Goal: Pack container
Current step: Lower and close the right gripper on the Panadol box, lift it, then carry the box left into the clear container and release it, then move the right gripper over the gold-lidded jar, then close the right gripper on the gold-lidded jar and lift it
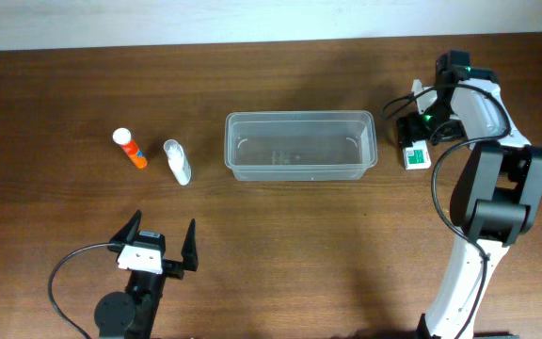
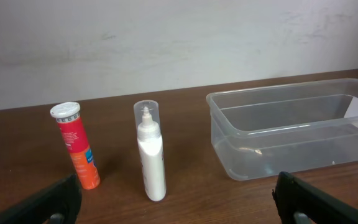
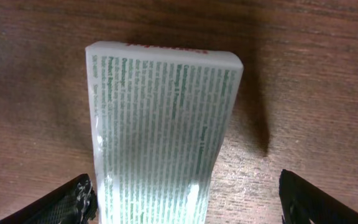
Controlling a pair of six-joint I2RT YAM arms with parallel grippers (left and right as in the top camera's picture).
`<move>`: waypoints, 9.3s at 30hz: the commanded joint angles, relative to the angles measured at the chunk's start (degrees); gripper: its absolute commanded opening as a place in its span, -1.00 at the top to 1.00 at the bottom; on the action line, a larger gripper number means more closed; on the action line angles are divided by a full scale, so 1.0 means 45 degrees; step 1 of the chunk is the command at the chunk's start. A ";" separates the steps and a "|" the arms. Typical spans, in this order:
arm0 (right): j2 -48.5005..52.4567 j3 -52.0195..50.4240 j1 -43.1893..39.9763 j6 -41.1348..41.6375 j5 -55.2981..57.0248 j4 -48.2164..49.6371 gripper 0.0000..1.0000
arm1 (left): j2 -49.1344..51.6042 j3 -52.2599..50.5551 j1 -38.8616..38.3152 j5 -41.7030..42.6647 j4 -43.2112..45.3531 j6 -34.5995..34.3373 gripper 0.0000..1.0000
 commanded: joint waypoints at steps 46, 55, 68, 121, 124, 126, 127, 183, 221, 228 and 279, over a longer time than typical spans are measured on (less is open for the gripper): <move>0.0826 0.4998 0.0233 0.0913 -0.0549 -0.4473 0.04 | -0.0087 -0.0034 0.0063 0.0189 -0.0049 0.0185 -0.99; 0.0826 0.2613 0.0238 0.0918 0.0083 -0.2982 -0.11 | -0.0087 -0.0029 0.0063 0.0194 -0.0049 0.0185 -0.99; 0.0826 0.1681 0.0238 0.0923 0.0534 -0.1880 -0.13 | -0.0087 -0.0029 0.0063 0.0189 -0.0049 0.0185 -0.99; 0.0243 0.8063 0.3036 0.1015 -0.4313 -0.8330 0.31 | -0.0087 -0.0029 0.0063 0.0189 -0.0049 0.0185 -0.99; 0.0223 0.8058 0.4109 0.1010 -0.3808 -0.8330 0.31 | -0.0087 -0.0034 0.0063 0.0189 -0.0049 0.0185 -0.99; 0.0223 0.8058 0.4813 0.0937 -0.2880 -0.8325 0.31 | -0.0087 -0.0034 0.0063 0.0189 -0.0049 0.0185 -0.99; 0.0223 0.8058 0.5163 0.0874 -0.2322 -0.8330 0.31 | -0.0087 -0.0034 0.0063 0.0189 -0.0049 0.0185 -0.99; 0.1064 0.5387 0.7320 -0.9131 -0.1880 -0.4294 0.17 | -0.0087 -0.0034 0.0063 0.0189 -0.0049 0.0185 -0.99; -0.0175 0.9190 -0.2637 0.3555 -0.1846 -0.8281 -0.97 | -0.0087 -0.0034 0.0063 0.0189 -0.0049 0.0185 -0.99; -0.0165 0.8174 -0.3963 0.2783 -0.2370 -0.7635 -0.97 | -0.0087 -0.0029 0.0063 0.0189 -0.0049 0.0185 -0.99; 0.0447 0.0733 -0.4002 0.0525 -0.0355 0.1132 -0.56 | -0.0087 -0.0034 0.0063 0.0189 -0.0049 0.0185 -0.99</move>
